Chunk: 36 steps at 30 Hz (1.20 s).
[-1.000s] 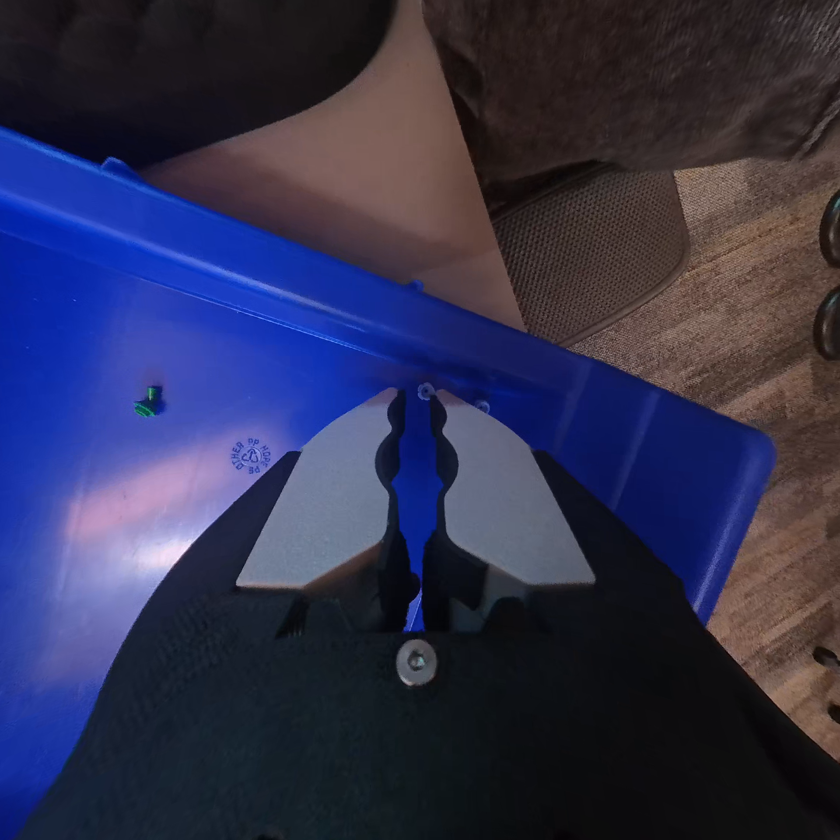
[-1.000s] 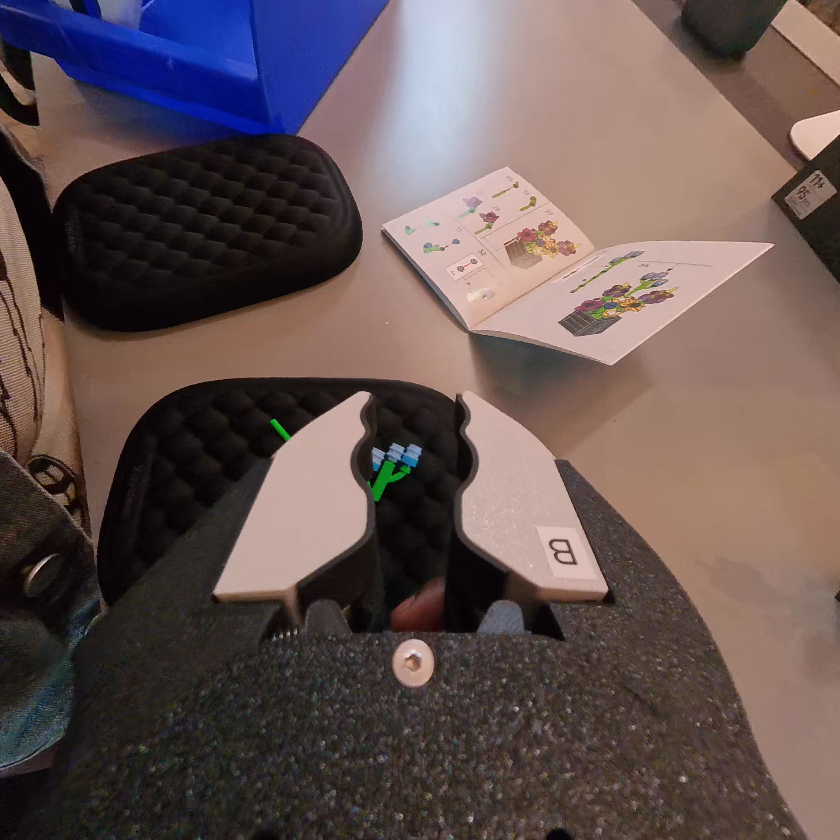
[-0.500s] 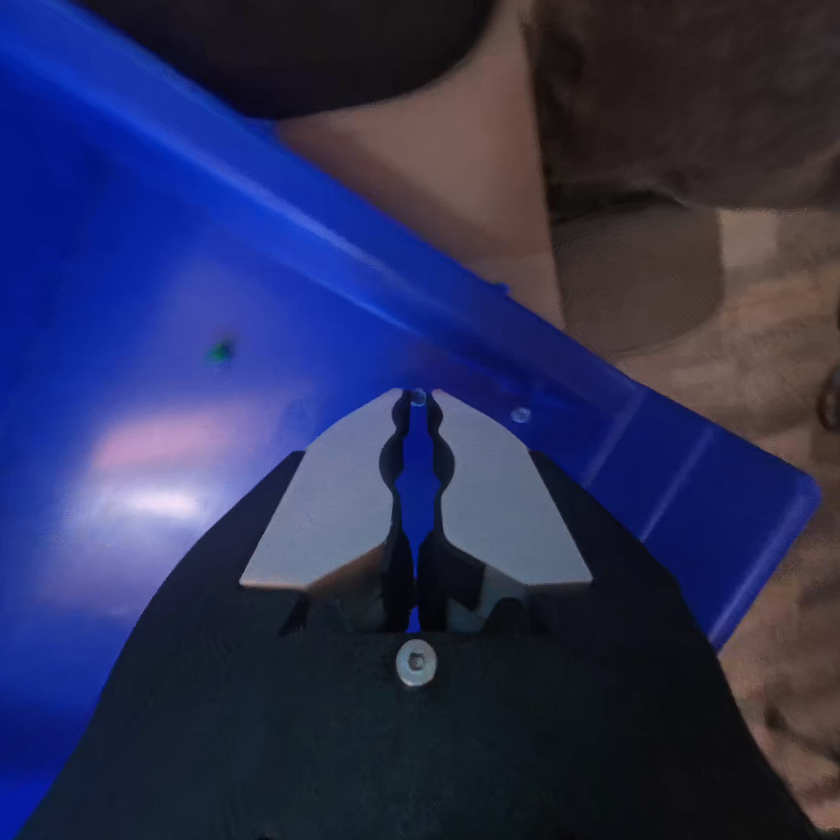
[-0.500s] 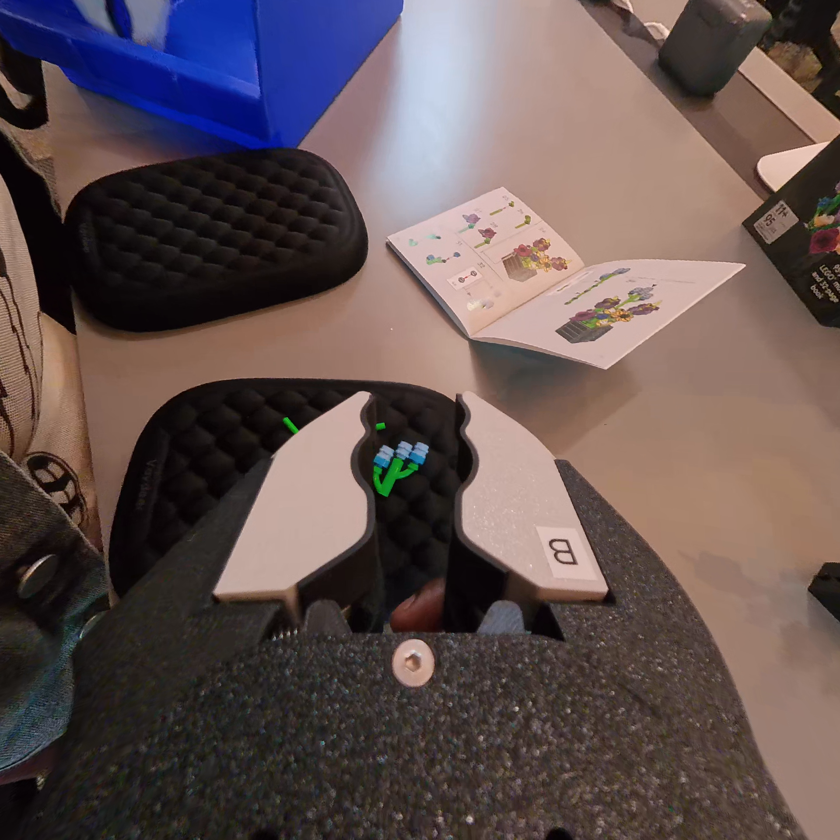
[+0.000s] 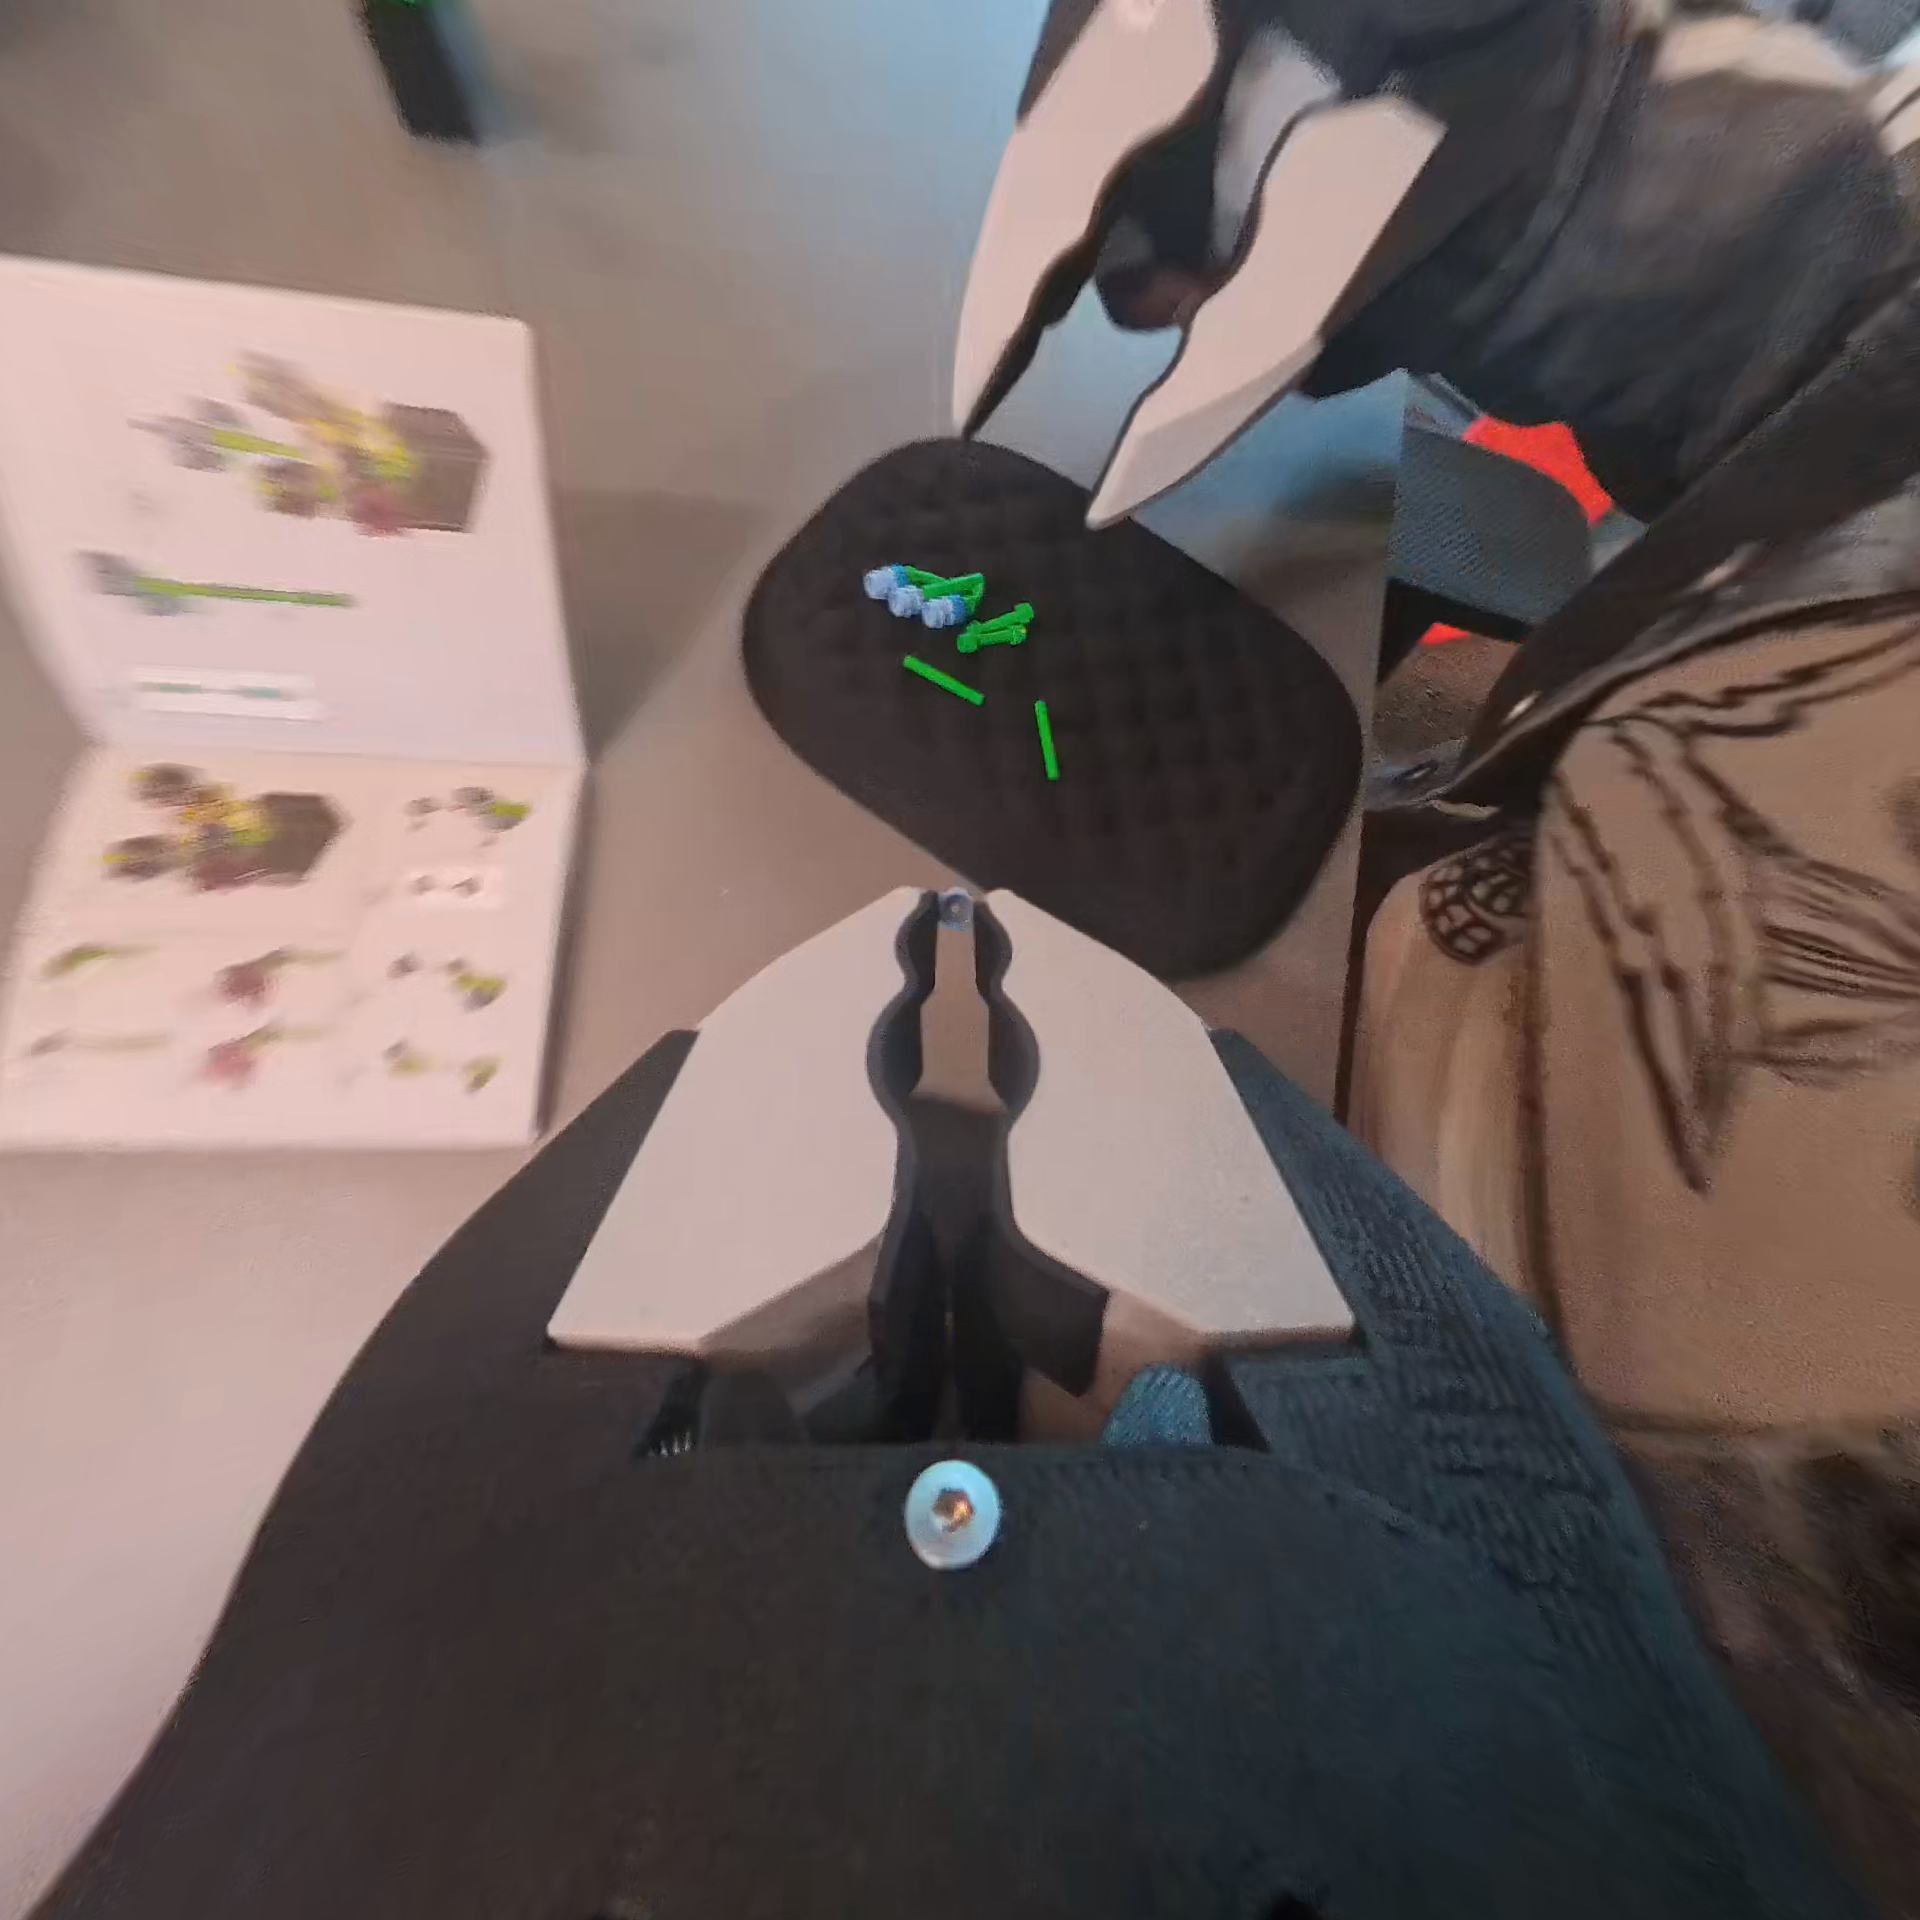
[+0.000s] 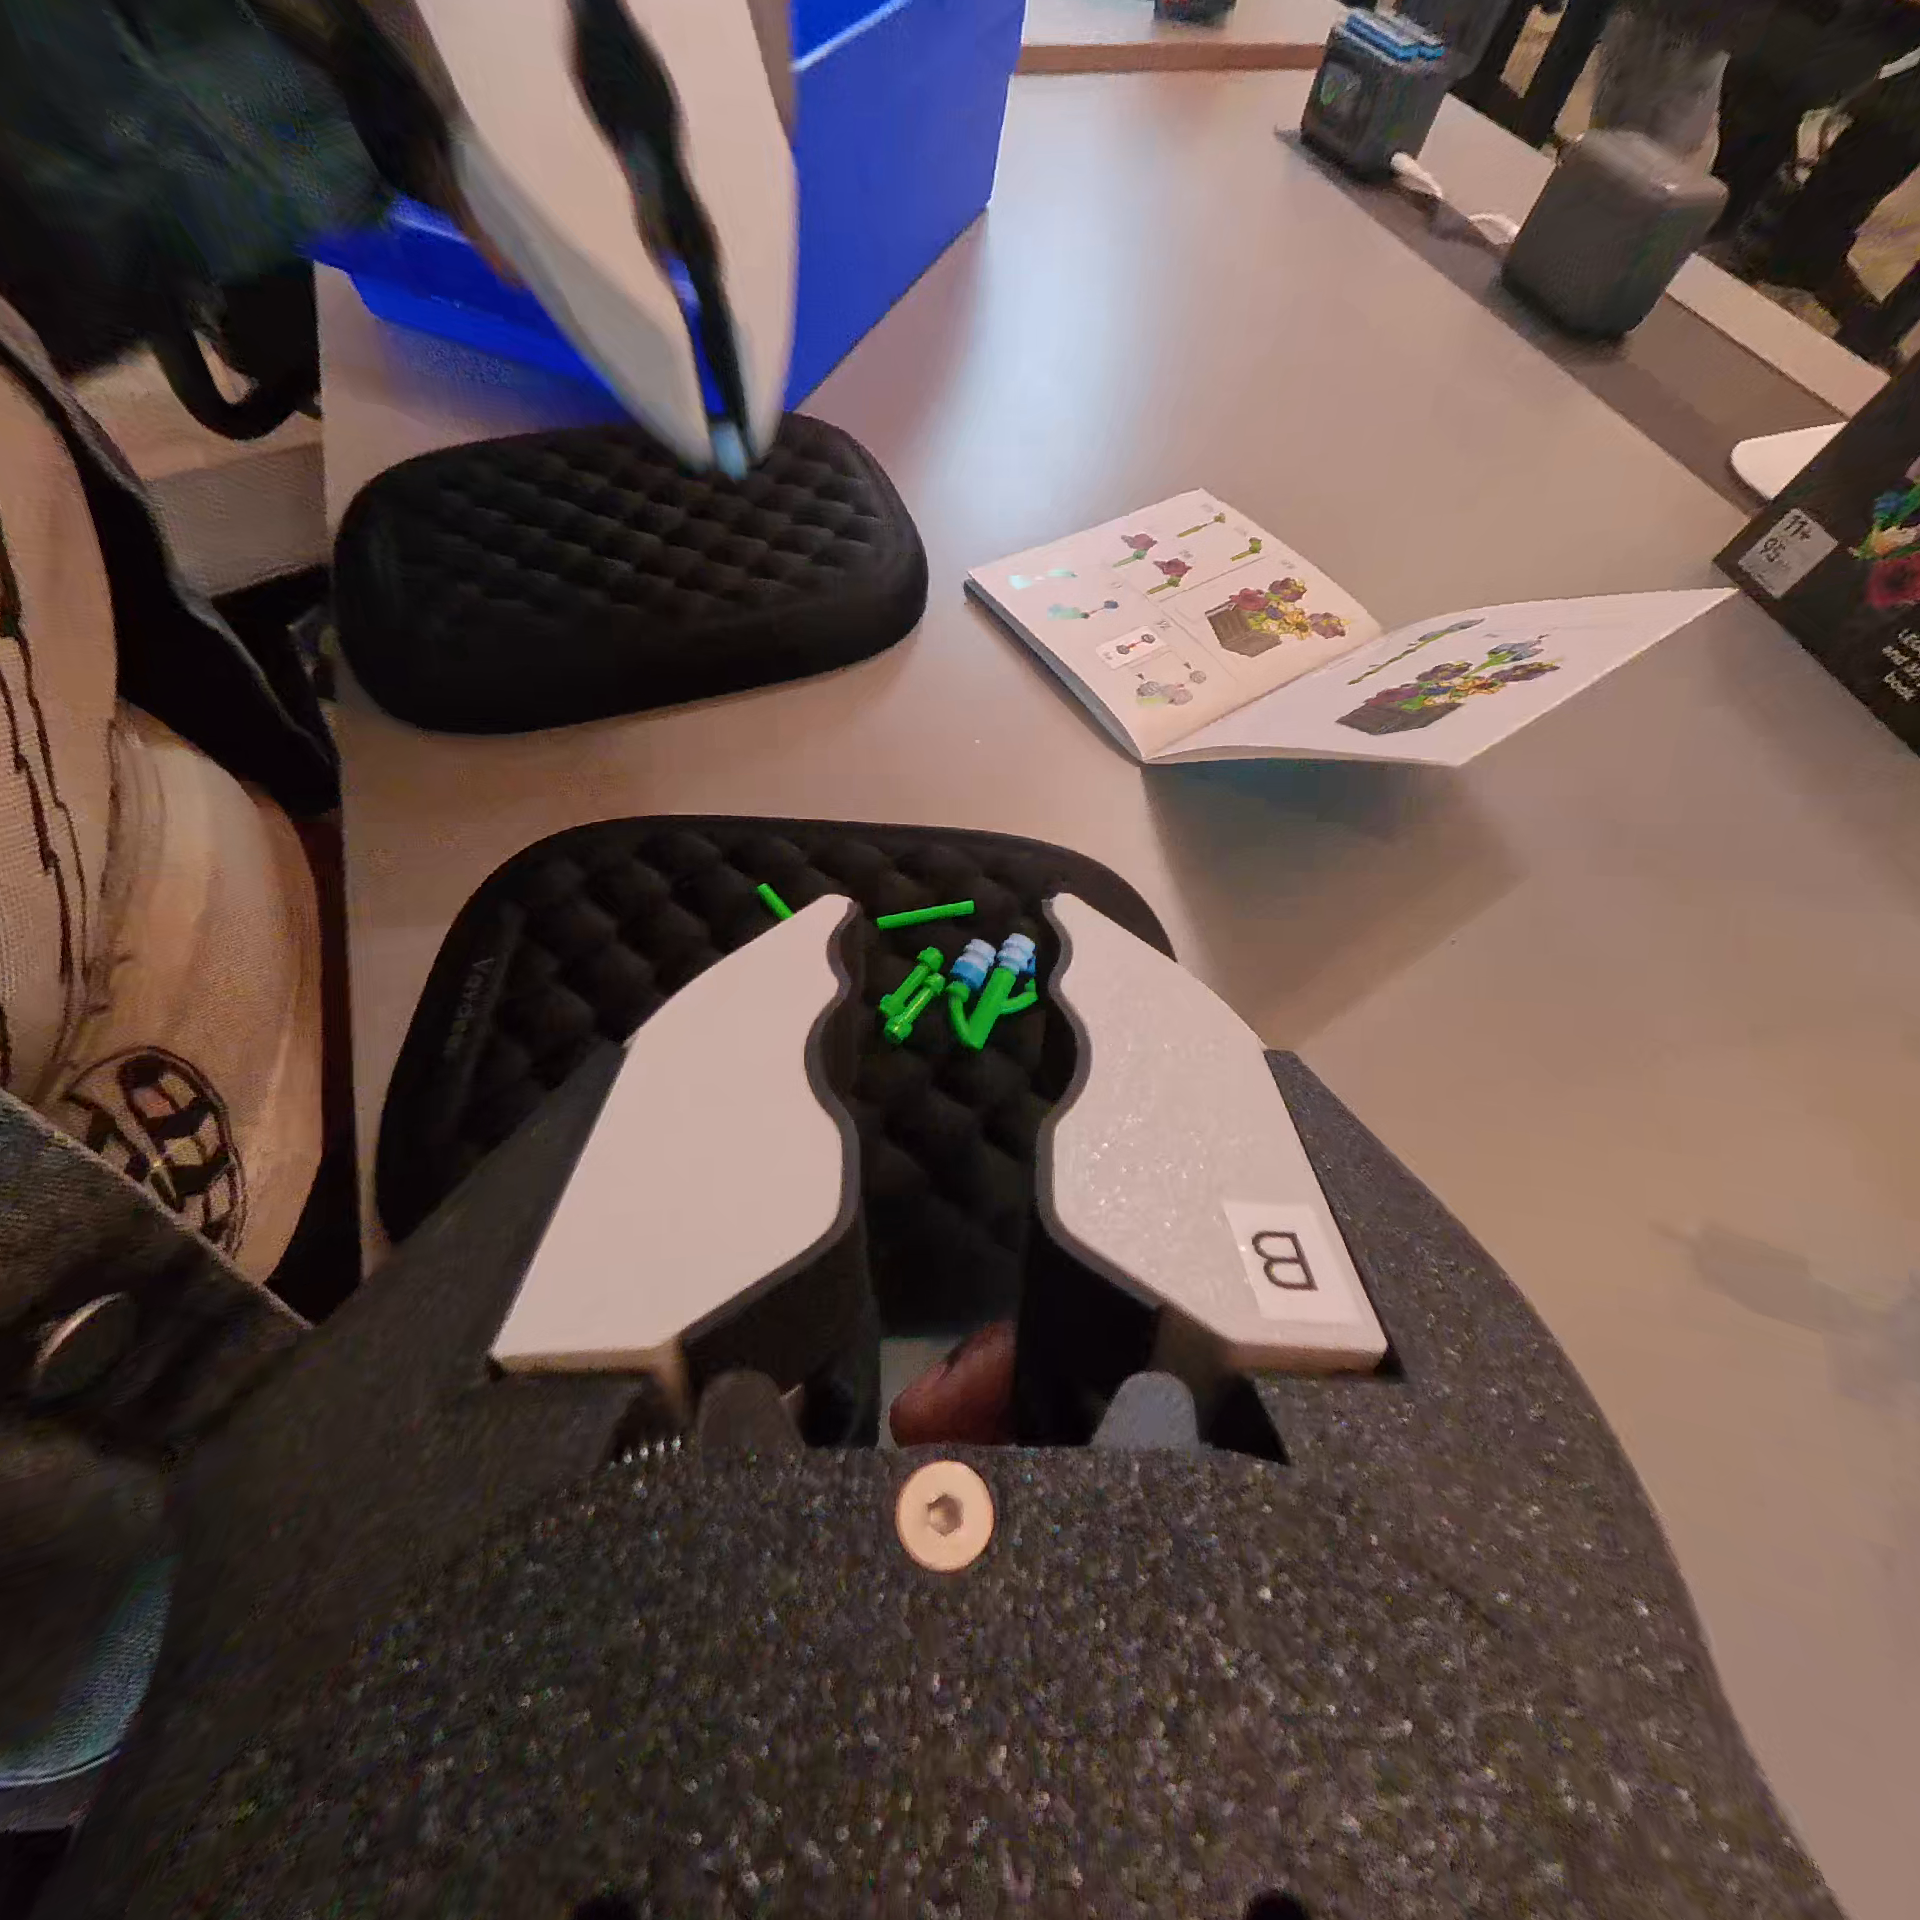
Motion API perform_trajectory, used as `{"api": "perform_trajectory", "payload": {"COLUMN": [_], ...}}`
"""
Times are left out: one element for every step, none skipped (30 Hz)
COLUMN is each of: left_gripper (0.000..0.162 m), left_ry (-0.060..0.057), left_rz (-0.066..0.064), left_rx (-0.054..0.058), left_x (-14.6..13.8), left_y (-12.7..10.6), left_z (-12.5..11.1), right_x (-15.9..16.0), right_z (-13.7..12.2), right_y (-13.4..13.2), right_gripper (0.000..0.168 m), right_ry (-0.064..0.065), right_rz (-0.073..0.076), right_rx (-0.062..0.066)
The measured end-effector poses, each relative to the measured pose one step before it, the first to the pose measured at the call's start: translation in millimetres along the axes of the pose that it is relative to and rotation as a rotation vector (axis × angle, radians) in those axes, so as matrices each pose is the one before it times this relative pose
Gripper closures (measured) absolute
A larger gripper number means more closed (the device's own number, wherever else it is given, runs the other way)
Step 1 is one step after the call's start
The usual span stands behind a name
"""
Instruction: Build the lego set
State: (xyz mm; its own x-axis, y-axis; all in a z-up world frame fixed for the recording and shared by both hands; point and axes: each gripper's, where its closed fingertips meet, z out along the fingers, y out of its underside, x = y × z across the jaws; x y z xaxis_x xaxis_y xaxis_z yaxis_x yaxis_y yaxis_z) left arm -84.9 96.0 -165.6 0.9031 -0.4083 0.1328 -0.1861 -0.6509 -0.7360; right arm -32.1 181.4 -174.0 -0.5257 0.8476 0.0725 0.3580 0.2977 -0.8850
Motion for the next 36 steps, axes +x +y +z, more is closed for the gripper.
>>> {"api": "perform_trajectory", "payload": {"left_gripper": [0.155, 0.155, 0.155, 0.155, 0.155, 0.155, 0.155, 0.155, 0.155, 0.155, 0.155, 0.155, 0.155, 0.154, 0.152, 0.151, 0.149, 0.145, 0.143, 0.143, 0.142, 0.141, 0.141, 0.14, 0.14, 0.14, 0.14, 0.14, 0.14, 0.14, 0.14, 0.14, 0.14, 0.14, 0.14, 0.141], "left_ry": [0.019, 0.0092, 0.0085, 0.0277, 0.0466, 0.0341, -0.0065, -0.0241, -0.0086, 0.0068, 0.0089, -0.0011, -0.0155, -0.0245, -0.0057, 0.0006, 0.0031, 0.0162, 0.0098, 0.0036, -0.0001, -0.0069, -0.0066, -0.0045, -0.0128, -0.0216, -0.0233, -0.0303, -0.0353, -0.0383, -0.0332, -0.0261, -0.0027, 0.0332, 0.0466, 0.0312], "left_rz": [-0.0104, -0.0054, -0.0082, 0.0007, 0.0047, 0.0016, 0.0085, 0.0157, 0.0111, 0.0027, -0.0034, 0.0018, 0.0126, 0.0182, 0.0145, 0.0032, -0.0043, -0.0109, -0.0162, -0.0101, -0.0049, -0.0054, -0.0028, -0.0002, -0.0006, -0.0027, 0.0006, 0.0075, 0.0178, 0.0218, 0.0284, 0.0371, 0.0524, 0.0797, 0.0936, 0.081], "left_rx": [-0.0189, -0.0334, -0.0469, 0.0021, 0.0521, 0.0207, -0.017, -0.024, -0.0282, -0.0057, 0.0078, -0.0102, -0.0348, -0.0419, -0.0266, 0.0026, 0.0113, 0.0111, 0.0077, 0.0062, 0.0067, 0.0071, 0.0129, 0.0166, 0.02, 0.0177, 0.0142, 0.0114, -0.0001, -0.0211, -0.0404, -0.0477, -0.0473, -0.0515, -0.0432, -0.0172], "left_x": [-1.54, -2.76, -1.84, 3.24, 7.86, 6.22, -0.01, -2.77, -1.12, 0.42, 0.52, -0.89, -2.55, -3.08, -0.02, 0.74, 0.42, 1.77, 0.71, 0.14, 0.11, -0.16, 0.73, 2.01, 1.35, 0.36, -0.22, -1.99, -4.09, -6.51, -7.78, -8.13, -5.17, 1.23, 6.39, 6.57], "left_y": [1.73, 4.16, 5.98, -1.86, -9.23, -5.82, -1.16, 0.76, 2.45, -0.47, -2.82, -1.04, 2.45, 4.09, 2.88, -0.44, -0.81, -0.4, 0.42, 1.04, 1.31, 1.39, 1.12, 1.29, 1.37, 1.82, 2.69, 3.68, 6.46, 10.42, 14.56, 17.73, 19.38, 21.17, 21.15, 16.86], "left_z": [18.15, 14.19, 10.33, 6.97, 4.62, 3.91, 3.45, 2.82, 2.26, 2.07, 2.29, 2.77, 3.34, 3.43, 3.39, 1.19, -1.04, -1.95, -2.04, -2.24, -2.7, -3.72, -5.77, -8.71, -12.2, -15.87, -19.26, -22.05, -23.77, -24.65, -23.63, -20.94, -17.08, -13.24, -9.28, -5.04], "right_x": [-1.91, -0.84, 0.43, -0.09, -0.19, 0.67, 1.15, 0.75, -0.16, -0.44, -0.1, 0.24, 0.04, -0.32, -0.56, -0.41, 0.05, 0.07, -0.01, -0.02, 0.01, -0.26, -0.42, -0.53, -0.55, -0.63, -0.5, -0.43, -0.43, -0.59, -0.42, -0.16, -0.15, -0.33, -0.6, -0.79], "right_z": [-2.22, -1.61, -1.38, -1.37, -1.48, -1.47, -1.35, -0.87, -0.43, -0.09, 0.33, 0.64, 0.7, 0.47, 0.3, 0.13, -0.06, -0.08, 0.08, 0.28, 0.48, 0.69, 0.65, 0.6, 0.54, 0.67, 0.93, 1.22, 1.36, 1.54, 1.71, 1.91, 1.97, 2.17, 2.18, 2.04], "right_y": [1.57, 2.4, 1.92, 0.48, -0.29, -0.41, -0.19, -0.04, 0.15, 0.59, 0.97, 1.17, 1.08, 0.77, 0.07, -0.21, -0.41, -0.47, -0.49, -0.18, 0.12, 0.51, 0.75, 0.62, 0.22, 0.17, 0.08, 0.2, 0.25, 0.28, 0.16, 0.18, -0.11, -0.38, -0.57, -0.59], "right_gripper": [0.137, 0.137, 0.137, 0.137, 0.137, 0.137, 0.137, 0.137, 0.137, 0.137, 0.137, 0.137, 0.137, 0.137, 0.137, 0.137, 0.137, 0.137, 0.138, 0.138, 0.138, 0.138, 0.138, 0.138, 0.138, 0.138, 0.138, 0.138, 0.138, 0.138, 0.138, 0.138, 0.138, 0.138, 0.138, 0.138], "right_ry": [-0.016, -0.0088, 0.0023, 0.0027, 0.0015, 0.0052, 0.0072, 0.0035, -0.0011, -0.0012, 0.001, 0.0021, 0.001, -0.0008, -0.0013, 0.0002, 0.0019, 0.0009, -0.0008, -0.0007, -0.0005, -0.0011, -0.0019, -0.0031, -0.0035, -0.0039, -0.0046, -0.0046, -0.0048, -0.0048, -0.004, -0.0024, -0.0022, -0.0038, -0.0055, -0.006], "right_rz": [0.0059, 0.0096, 0.0049, -0.0035, -0.007, -0.0041, 0.0006, 0.003, 0.0029, 0.0006, -0.0022, -0.0025, -0.0006, 0.0, -0.0025, -0.0048, -0.0033, 0.0002, 0.002, 0.0015, 0.0004, 0.0001, 0.0007, 0.0013, 0.0017, 0.0023, 0.0037, 0.0048, 0.0042, 0.0033, 0.004, 0.0049, 0.0052, 0.0059, 0.0065, 0.0078], "right_rx": [-0.0005, -0.0065, -0.0028, 0.006, 0.0109, 0.0086, 0.0047, 0.0041, 0.0031, 0.0, -0.0028, -0.0052, -0.0069, -0.0061, -0.0028, -0.0003, 0.0007, 0.0019, 0.0026, 0.0017, -0.0002, -0.0021, -0.0032, -0.0027, -0.0005, 0.0017, 0.0027, 0.0023, 0.0021, 0.0031, 0.0035, 0.0035, 0.0051, 0.0069, 0.0078, 0.0076]}}
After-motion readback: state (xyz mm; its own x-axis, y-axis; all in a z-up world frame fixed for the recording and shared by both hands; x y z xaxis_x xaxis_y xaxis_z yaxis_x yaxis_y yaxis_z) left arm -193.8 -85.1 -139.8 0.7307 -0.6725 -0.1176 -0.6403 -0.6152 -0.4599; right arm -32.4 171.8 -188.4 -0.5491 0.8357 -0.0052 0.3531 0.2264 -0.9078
